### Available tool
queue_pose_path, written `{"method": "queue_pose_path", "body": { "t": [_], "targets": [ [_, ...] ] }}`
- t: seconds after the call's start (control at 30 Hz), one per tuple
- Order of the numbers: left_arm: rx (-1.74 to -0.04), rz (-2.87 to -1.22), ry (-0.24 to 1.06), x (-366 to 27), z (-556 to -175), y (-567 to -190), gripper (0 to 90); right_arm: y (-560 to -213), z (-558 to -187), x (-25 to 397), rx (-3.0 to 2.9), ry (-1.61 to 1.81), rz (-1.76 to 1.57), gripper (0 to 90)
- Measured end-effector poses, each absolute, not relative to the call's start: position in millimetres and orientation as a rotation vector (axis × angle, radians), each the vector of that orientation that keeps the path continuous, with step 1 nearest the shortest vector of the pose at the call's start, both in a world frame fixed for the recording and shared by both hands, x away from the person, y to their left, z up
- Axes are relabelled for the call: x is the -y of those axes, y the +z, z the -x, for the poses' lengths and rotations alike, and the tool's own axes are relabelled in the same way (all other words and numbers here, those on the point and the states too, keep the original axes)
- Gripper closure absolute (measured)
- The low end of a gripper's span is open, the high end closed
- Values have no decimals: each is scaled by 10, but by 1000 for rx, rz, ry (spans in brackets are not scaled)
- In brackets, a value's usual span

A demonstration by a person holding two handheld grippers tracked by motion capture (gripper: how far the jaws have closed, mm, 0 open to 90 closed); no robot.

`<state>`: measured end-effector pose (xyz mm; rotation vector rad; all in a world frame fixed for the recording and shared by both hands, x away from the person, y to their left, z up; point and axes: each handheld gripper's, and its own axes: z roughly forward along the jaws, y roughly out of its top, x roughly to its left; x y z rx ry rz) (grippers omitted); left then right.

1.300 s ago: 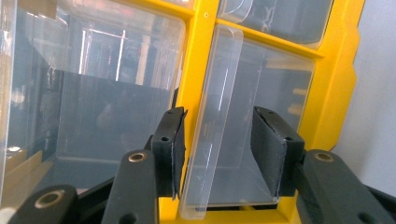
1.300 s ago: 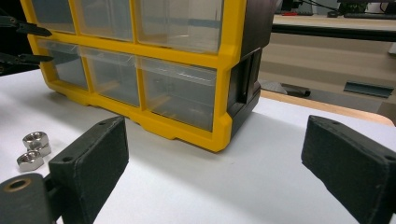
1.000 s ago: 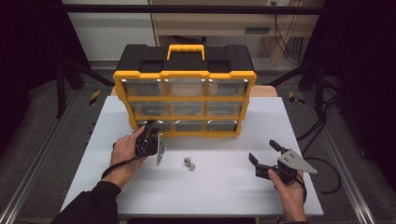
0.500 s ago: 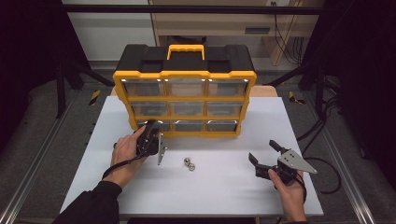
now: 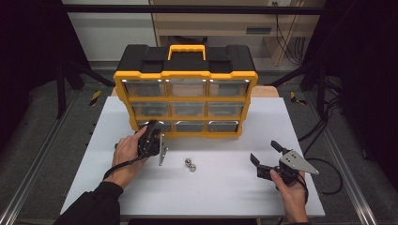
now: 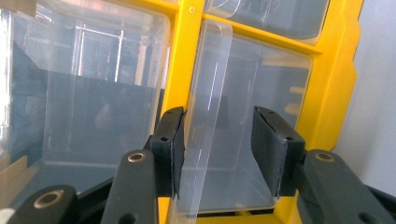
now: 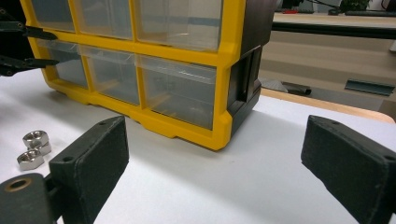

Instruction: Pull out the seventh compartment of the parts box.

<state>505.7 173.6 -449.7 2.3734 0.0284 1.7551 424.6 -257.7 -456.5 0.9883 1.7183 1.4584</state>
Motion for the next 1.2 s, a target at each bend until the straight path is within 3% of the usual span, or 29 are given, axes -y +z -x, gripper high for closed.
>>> {"method": "queue_pose_path", "body": {
  "t": [0.57, 1.2],
  "targets": [
    [-30, -2352, 1801, -1714, -5059, -4537, 552, -4565, -4246, 2577, -1720, 1455, -985, 77],
    [-67, -2309, 1890, -1682, -5046, -4585, 629, -4565, -4246, 2579, -1717, 1453, -986, 80]
  ]
}}
